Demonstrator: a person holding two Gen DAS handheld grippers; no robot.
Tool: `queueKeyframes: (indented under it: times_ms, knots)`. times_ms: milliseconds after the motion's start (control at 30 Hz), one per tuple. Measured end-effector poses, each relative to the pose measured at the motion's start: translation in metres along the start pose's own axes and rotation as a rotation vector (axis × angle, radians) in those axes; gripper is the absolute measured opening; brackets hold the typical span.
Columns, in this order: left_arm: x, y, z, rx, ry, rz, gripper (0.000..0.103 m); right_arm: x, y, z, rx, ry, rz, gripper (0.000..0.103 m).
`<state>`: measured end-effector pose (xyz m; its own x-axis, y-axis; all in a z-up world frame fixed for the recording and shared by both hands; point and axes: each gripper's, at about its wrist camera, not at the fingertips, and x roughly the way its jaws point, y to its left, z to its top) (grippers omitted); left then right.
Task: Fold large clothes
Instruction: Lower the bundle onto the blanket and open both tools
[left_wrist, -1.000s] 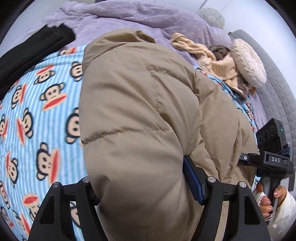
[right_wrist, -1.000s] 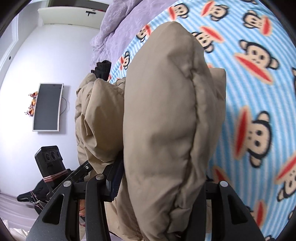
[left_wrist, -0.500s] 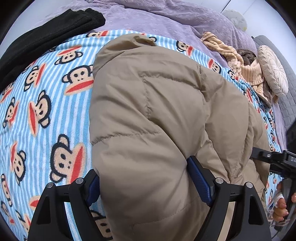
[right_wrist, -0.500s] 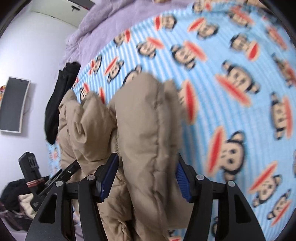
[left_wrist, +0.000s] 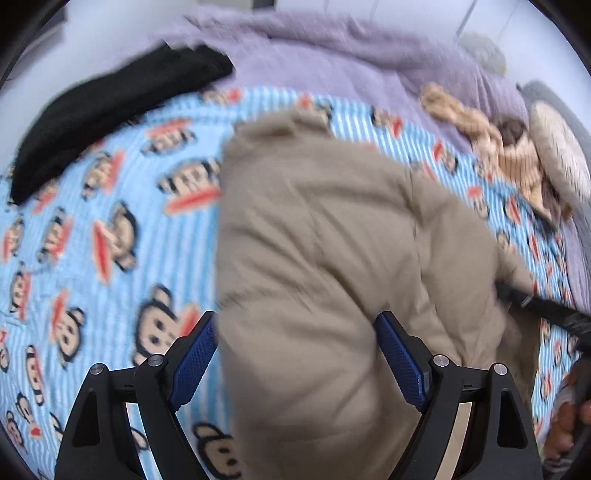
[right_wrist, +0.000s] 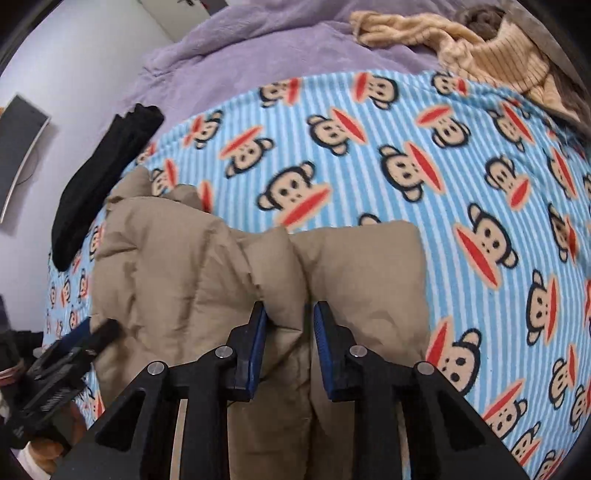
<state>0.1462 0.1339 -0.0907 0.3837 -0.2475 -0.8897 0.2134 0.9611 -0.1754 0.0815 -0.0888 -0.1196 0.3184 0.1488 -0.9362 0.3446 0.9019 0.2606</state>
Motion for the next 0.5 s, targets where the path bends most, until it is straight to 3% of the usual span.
queueKeyframes:
  times_ms: [67, 167, 500]
  knots:
    - [-0.007, 0.004, 0.009, -0.017, -0.063, 0.006, 0.087, 0.009, -0.016, -0.002, 0.052, 0.027, 0.008, 0.027]
    - [0.02, -0.001, 0.016, 0.013, 0.016, 0.017, 0.087, 0.015, -0.019, -0.007, 0.035, 0.036, -0.021, 0.025]
    - [0.05, -0.008, 0.007, 0.016, 0.054, 0.004, 0.093, 0.024, -0.028, -0.014, 0.019, 0.055, -0.044, 0.025]
